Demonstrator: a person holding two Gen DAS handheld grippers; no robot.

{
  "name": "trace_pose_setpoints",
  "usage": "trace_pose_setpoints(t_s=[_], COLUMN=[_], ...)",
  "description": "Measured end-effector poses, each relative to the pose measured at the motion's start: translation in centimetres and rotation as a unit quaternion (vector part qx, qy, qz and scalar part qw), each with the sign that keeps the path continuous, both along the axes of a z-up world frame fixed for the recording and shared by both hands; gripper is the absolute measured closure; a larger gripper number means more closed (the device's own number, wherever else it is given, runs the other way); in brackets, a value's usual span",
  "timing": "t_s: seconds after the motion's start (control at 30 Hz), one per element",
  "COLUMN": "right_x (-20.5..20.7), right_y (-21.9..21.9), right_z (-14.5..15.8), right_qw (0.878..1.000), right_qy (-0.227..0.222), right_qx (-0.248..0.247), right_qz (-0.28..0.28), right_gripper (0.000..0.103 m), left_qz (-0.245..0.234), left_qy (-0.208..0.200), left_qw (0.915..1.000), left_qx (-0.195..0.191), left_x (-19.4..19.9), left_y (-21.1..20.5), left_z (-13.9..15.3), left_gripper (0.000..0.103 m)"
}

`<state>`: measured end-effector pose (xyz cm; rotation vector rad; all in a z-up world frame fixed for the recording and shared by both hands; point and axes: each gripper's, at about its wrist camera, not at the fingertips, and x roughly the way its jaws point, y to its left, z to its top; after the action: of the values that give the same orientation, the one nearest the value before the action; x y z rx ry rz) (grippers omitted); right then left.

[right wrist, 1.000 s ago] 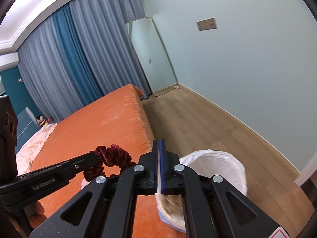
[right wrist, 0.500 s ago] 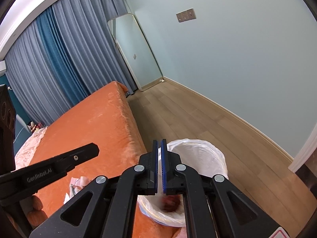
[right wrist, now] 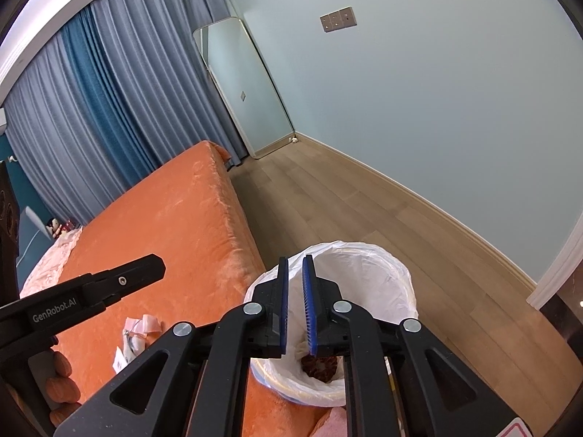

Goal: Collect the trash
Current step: 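Carry scrunchie and stocking over the bin and open both grippers, then move both open grippers back to the white packet and grey pouch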

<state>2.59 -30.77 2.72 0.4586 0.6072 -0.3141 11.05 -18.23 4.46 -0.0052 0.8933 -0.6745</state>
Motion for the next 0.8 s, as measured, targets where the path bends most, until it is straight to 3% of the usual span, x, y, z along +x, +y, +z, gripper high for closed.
trace_pose_setpoints(t_s=[0.1,0.3,0.47,0.8], right_x=[0.1,0.8,1.4,3.1], right_y=[0.6,2.1,3.7,8.6], right_z=[0.1,0.3,0.3,-0.2], right_qw=[1.0,1.0,0.999,0.995], right_qy=[-0.002,0.002,0.005,0.019], right_qx=[-0.005,-0.015,-0.021,-0.031], right_qz=[0.002,0.021,0.037,0.09], right_gripper=[0.073,0.07,0.066,0.061], left_qz=[0.007,0.028,0.061,0.129], left_qy=[0.001,0.007,0.0,0.031], left_qw=[1.0,0.9995,0.9981,0.9912], left_qx=[-0.001,-0.008,-0.002,0.0], left_x=[0.1,0.6,0.9,2.3], left_y=[0.9,3.0,5.5,12.5], left_z=[-0.1,-0.3,-0.7,-3.1], left_gripper=[0.063,0.061,0.047,0.042])
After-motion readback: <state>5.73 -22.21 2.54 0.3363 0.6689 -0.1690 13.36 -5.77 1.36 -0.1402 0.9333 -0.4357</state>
